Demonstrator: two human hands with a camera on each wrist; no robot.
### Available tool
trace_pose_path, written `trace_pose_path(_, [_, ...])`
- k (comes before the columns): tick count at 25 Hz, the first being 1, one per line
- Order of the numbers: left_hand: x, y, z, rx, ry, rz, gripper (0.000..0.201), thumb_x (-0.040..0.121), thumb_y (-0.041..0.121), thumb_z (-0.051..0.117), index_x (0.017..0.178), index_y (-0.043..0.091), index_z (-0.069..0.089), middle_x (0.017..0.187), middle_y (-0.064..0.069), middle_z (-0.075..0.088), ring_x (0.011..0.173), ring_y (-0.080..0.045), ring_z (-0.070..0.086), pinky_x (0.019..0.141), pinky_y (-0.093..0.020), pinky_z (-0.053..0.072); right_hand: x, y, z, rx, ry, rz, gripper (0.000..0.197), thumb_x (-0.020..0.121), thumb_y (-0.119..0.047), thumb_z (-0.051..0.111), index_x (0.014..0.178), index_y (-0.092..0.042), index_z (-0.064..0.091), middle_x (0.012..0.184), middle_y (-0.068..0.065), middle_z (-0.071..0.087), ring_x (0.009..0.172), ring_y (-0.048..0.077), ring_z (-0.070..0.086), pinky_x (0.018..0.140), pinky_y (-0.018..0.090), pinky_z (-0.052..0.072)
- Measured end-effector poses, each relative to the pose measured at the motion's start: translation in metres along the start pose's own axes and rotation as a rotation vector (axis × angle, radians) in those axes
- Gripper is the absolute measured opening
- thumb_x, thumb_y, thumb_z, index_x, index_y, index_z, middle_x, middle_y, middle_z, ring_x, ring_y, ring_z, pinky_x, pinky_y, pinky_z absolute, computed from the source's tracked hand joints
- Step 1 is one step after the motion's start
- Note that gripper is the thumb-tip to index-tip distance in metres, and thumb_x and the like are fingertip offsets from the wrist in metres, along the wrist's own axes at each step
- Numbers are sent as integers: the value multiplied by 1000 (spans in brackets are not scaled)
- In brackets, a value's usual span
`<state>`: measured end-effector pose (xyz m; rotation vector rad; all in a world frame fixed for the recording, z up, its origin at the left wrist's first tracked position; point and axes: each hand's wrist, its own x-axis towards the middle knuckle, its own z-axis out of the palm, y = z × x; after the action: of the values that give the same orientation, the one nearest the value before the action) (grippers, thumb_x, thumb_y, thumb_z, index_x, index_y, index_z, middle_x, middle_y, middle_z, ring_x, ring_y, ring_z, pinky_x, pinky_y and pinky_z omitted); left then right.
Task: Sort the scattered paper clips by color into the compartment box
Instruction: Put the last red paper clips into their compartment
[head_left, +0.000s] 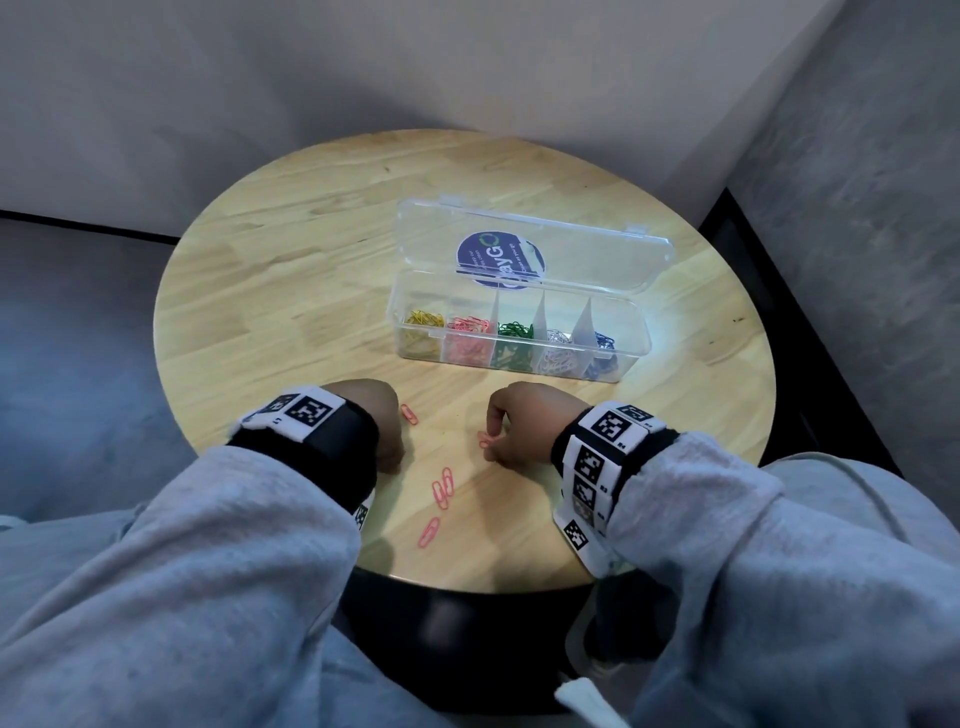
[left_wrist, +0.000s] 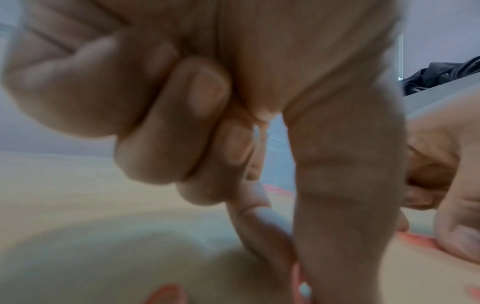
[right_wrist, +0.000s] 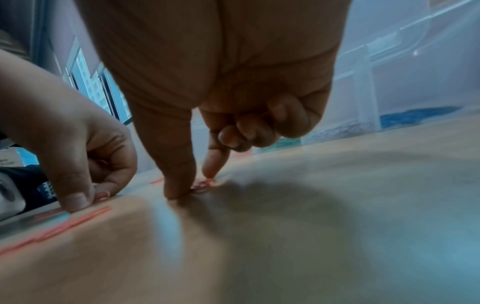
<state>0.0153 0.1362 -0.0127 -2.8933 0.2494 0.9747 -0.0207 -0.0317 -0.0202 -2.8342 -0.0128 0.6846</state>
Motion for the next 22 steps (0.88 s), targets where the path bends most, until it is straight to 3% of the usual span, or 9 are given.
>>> trace_pose_path(3, [-4, -7, -7, -161, 1, 51, 12, 74, 26, 68, 77, 14, 68, 74, -1, 65, 68, -19, 56, 59, -21, 39, 2, -6, 0, 19, -33, 17, 8, 84, -25, 64, 86, -18, 61, 76, -10, 53, 83, 15, 52, 64, 23, 40])
trace_pose_path(6, [-3, -21, -17, -624, -40, 153, 20, 76, 11, 69, 64, 14, 54, 53, 0, 59, 55, -19, 51, 60, -23, 41, 0, -11, 0, -30, -93, 35, 19, 85, -19, 56, 96, -9, 68, 98, 3, 69, 82, 18, 56, 69, 25, 46])
trace_pose_path(9, [-6, -30, -25, -1096, -52, 217, 31, 82, -8, 57, 62, 10, 43, 43, -2, 58, 40, -12, 54, 44, -16, 45, -5, -8, -2, -27, -105, 25, 14, 82, -22, 60, 87, -12, 68, 94, 5, 70, 85, 21, 62, 73, 28, 50])
trace_pose_path(11, [-9, -31, -29, -1260, -74, 221, 31, 85, -11, 51, 64, 10, 43, 45, -4, 61, 36, -9, 56, 38, -13, 45, -7, -4, -3, -26, -103, 26, 16, 81, -23, 60, 89, -12, 69, 97, 4, 70, 90, 23, 65, 74, 29, 52])
trace_pose_path(17, [-14, -28, -31, -1480, -117, 242, 25, 89, -6, 46, 70, 10, 50, 49, -5, 62, 39, -10, 58, 38, -13, 46, -8, 5, -1, 97, -115, 58, 4, 74, -20, 65, 71, -18, 63, 90, 2, 73, 78, 20, 64, 68, 28, 52])
trace_pose_path(19, [-13, -26, -30, -1438, -123, 186, 20, 90, 3, 47, 72, 11, 52, 47, -2, 58, 36, -7, 50, 35, -11, 37, -8, 11, -4, 295, -120, 94, 13, 74, -15, 65, 62, -18, 60, 78, 3, 73, 66, 18, 61, 66, 30, 53])
trace_pose_path(22, [-7, -22, -28, -1276, -78, 104, 31, 91, 18, 53, 60, 15, 45, 42, 2, 47, 32, -6, 36, 33, -12, 24, -9, 21, -7, 699, -183, 91, 18, 79, -1, 60, 64, -11, 58, 67, 11, 66, 55, 20, 55, 54, 27, 46])
